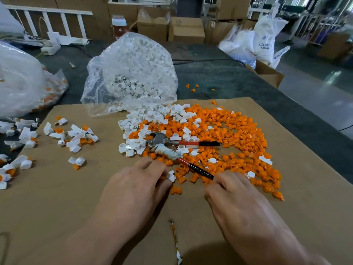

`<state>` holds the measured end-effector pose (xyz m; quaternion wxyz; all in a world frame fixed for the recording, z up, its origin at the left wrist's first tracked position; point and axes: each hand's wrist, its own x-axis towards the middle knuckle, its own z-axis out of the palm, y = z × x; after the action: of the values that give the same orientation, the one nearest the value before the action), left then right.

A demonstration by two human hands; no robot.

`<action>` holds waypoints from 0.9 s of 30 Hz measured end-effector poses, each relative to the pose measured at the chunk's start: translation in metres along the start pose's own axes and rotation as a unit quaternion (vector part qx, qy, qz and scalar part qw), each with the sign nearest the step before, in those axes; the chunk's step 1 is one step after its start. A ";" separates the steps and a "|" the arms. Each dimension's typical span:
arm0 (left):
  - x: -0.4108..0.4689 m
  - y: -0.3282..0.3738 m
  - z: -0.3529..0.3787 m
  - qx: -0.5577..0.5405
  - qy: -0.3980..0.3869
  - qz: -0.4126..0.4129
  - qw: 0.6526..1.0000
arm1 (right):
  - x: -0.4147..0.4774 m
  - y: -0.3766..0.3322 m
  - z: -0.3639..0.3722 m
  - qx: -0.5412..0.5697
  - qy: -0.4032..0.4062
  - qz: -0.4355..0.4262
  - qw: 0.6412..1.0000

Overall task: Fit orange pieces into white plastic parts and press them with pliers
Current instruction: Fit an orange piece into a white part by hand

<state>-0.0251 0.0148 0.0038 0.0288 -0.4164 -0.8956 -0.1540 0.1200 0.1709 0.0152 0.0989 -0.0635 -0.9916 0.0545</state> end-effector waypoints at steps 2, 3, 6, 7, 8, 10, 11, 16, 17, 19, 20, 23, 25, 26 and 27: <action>0.001 0.002 0.001 -0.014 0.004 0.002 1.000 | 0.001 -0.005 -0.001 0.008 -0.001 -0.026 1.000; 0.001 0.003 0.002 -0.021 0.007 0.004 1.000 | 0.004 -0.009 -0.003 0.013 -0.006 -0.040 0.999; 0.000 0.006 0.004 -0.022 0.013 0.002 1.000 | 0.023 -0.022 -0.005 0.017 -0.032 -0.069 0.997; 0.000 0.007 0.003 -0.024 0.015 0.005 1.000 | 0.028 -0.025 -0.003 0.023 -0.036 -0.075 0.996; -0.001 0.009 0.002 -0.036 0.022 0.008 0.999 | 0.034 -0.029 -0.001 0.032 -0.042 -0.079 0.995; -0.002 0.012 0.001 -0.044 0.033 0.006 0.998 | 0.045 -0.036 -0.002 0.029 -0.044 -0.084 0.995; -0.002 0.012 0.001 -0.041 0.034 -0.002 0.999 | 0.050 -0.038 -0.002 0.029 -0.038 -0.083 0.995; 0.001 0.009 0.005 -0.053 0.067 -0.028 0.996 | 0.057 -0.034 0.010 0.035 -0.002 -0.080 0.996; 0.002 0.009 0.005 -0.050 0.072 -0.028 0.996 | 0.057 -0.033 0.012 0.036 0.000 -0.075 0.997; 0.002 0.008 0.006 -0.054 0.087 -0.020 0.994 | 0.056 -0.032 0.016 0.053 0.005 -0.058 0.997; 0.002 0.006 0.007 -0.065 0.099 -0.016 0.993 | 0.056 -0.031 0.017 0.068 0.018 -0.056 0.996; 0.003 0.003 0.007 -0.121 0.141 -0.037 0.982 | 0.057 -0.024 0.015 0.154 0.073 -0.035 0.985; 0.003 0.001 0.005 -0.200 0.171 -0.087 0.961 | 0.057 -0.020 0.012 0.230 0.112 0.006 0.967; 0.003 -0.001 0.004 -0.247 0.185 -0.125 0.943 | 0.057 -0.018 0.010 0.271 0.127 0.030 0.954; 0.003 -0.002 0.002 -0.282 0.197 -0.166 0.924 | 0.057 -0.015 0.009 0.315 0.135 0.053 0.938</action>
<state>-0.0289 0.0163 0.0017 0.0602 -0.2134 -0.8478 -0.4818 0.0611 0.1629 0.0192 0.2438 -0.0881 -0.8962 0.3601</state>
